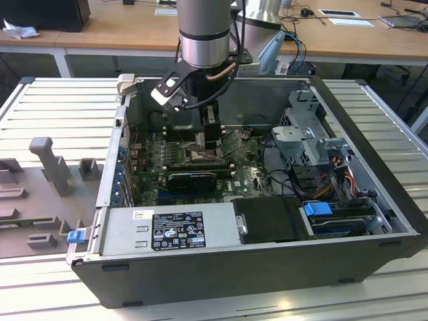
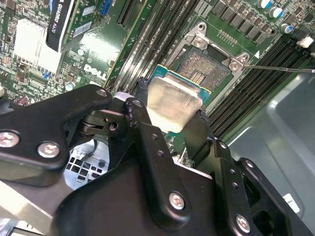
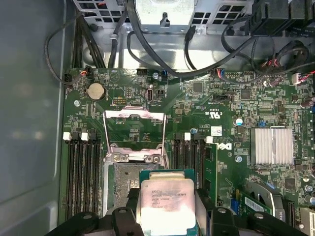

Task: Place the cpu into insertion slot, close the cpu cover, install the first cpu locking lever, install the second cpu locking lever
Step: 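Place the cpu into insertion slot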

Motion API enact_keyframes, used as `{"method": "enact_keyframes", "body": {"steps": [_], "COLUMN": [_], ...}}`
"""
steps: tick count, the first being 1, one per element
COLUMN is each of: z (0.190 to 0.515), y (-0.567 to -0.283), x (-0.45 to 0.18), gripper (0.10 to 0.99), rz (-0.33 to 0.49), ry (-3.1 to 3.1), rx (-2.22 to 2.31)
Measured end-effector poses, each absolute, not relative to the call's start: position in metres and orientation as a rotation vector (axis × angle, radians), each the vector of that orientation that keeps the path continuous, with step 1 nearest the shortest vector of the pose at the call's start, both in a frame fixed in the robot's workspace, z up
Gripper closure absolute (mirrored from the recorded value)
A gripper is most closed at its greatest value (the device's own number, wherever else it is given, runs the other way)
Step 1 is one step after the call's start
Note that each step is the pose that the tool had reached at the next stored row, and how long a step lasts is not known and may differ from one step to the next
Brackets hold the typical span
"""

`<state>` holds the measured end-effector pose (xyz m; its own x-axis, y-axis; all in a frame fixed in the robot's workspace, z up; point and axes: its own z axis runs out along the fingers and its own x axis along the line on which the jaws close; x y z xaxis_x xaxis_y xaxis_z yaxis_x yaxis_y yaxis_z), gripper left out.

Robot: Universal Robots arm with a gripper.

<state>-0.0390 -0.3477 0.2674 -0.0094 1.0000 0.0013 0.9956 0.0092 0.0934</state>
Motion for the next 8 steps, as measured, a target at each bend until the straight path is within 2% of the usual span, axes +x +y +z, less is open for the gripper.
{"method": "enact_keyframes", "body": {"steps": [8], "z": [0.257], "y": [-0.338], "x": [-0.04], "gripper": [0.557], "rz": [0.104], "ry": [2.17], "rx": [2.177]}}
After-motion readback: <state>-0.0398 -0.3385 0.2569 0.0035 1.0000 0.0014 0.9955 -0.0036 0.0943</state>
